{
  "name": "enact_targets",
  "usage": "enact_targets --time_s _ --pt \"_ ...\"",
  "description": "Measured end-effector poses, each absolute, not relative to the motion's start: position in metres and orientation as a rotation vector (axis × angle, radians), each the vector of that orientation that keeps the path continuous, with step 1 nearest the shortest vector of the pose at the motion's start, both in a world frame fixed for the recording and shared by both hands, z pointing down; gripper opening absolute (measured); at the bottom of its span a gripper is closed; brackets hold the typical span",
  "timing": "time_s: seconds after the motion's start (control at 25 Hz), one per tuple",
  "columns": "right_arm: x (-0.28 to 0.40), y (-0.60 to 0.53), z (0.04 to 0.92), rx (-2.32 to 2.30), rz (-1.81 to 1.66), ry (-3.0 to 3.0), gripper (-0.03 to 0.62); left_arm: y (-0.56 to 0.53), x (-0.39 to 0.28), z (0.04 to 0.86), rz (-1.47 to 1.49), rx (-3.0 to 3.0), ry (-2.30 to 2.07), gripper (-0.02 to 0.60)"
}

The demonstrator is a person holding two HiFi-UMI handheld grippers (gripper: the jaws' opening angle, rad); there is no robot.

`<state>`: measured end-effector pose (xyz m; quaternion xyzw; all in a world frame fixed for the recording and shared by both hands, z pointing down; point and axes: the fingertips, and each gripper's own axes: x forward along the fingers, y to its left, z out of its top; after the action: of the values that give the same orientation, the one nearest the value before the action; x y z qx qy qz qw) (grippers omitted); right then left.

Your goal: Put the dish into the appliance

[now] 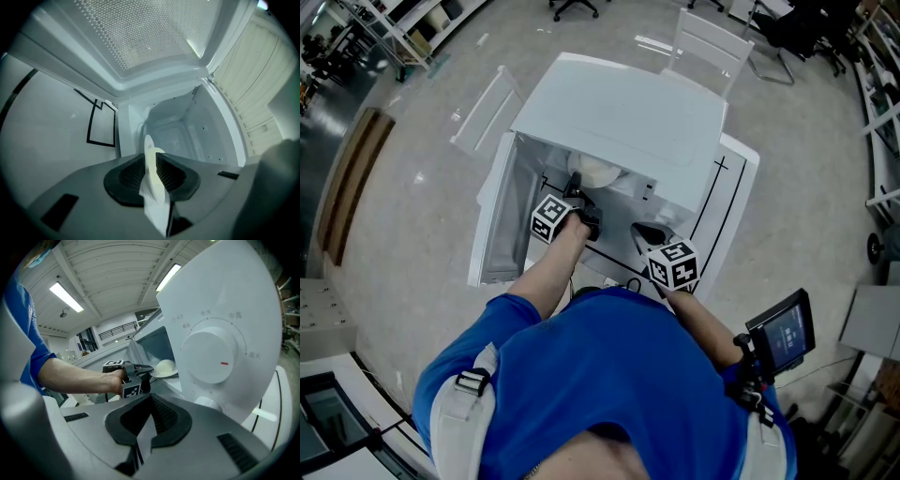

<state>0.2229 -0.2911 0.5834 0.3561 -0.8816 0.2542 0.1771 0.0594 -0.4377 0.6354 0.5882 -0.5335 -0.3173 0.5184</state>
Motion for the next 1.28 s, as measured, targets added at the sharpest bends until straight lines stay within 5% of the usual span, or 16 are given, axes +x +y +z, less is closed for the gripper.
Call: enact_targets --time_s 0.56,1.28 --pt "0.222 -0.289 0.585 0.991 0.706 -2.496 0.0 -0.429 0.057 0.629 -0.533 1.675 -1.397 0.077" --pt "0.219 -0.288 0.584 0.984 0.707 -2.507 0.0 -0.418 0.088 0.623 0.126 2.145 -1.544 0.075"
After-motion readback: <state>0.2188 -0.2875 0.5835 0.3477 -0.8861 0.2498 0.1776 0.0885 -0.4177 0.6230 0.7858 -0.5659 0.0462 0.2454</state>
